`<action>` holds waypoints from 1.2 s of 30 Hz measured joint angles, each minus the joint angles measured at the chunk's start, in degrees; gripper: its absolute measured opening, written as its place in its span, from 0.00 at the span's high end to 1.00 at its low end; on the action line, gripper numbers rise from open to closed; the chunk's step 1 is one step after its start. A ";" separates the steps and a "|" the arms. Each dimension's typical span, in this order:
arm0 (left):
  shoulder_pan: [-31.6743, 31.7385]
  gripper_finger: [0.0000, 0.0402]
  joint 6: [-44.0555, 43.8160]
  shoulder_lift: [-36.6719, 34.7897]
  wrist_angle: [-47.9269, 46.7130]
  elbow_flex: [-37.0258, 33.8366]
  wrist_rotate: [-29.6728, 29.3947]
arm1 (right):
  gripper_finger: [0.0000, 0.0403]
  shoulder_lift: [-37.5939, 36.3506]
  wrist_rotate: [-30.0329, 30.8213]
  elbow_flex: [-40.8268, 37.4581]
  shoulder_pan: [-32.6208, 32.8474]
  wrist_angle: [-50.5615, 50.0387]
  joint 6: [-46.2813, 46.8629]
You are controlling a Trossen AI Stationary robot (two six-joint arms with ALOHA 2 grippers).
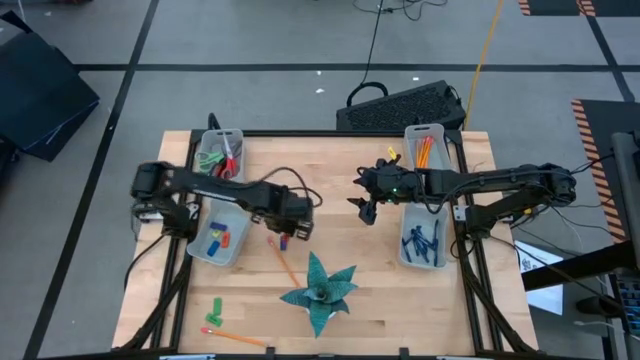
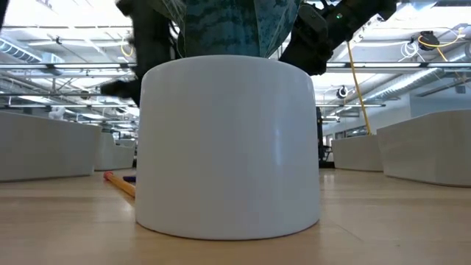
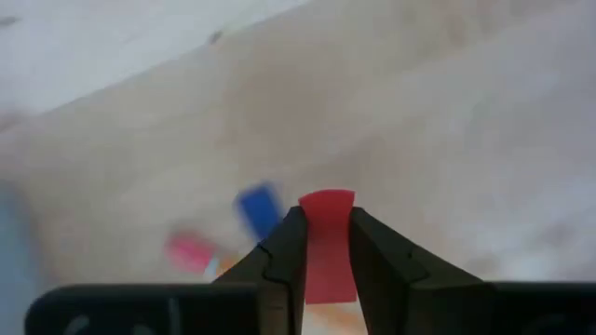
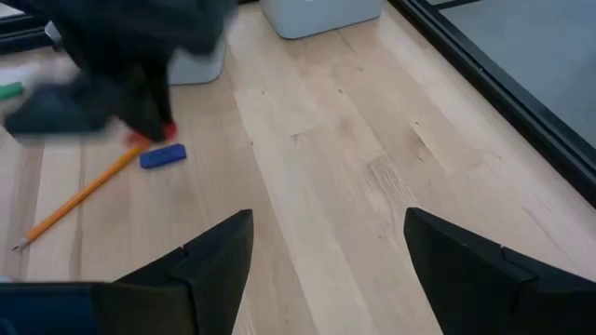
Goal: Sort crayons/erasers/pens/pencils in bins
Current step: Put the red eraser into the bottom left gray bin, then put the blue eraser into the bottom left gray bin
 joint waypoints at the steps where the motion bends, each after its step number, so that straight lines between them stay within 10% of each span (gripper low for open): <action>1: 0.06 0.81 0.65 -1.96 -2.30 0.01 1.08 | 0.33 0.01 0.00 0.00 0.00 0.10 0.00; 13: 0.54 0.81 -3.09 -24.25 -41.20 -2.99 -3.32 | 0.33 0.01 0.23 0.00 -0.02 0.30 0.20; 26: 7.48 0.81 -0.14 -28.56 -13.17 -31.91 -4.17 | 0.33 0.02 0.36 0.00 -0.09 0.31 3.23; 36: 9.64 0.61 6.36 -28.54 -14.34 -31.57 -1.11 | 0.33 0.04 0.26 0.00 -0.09 0.30 5.40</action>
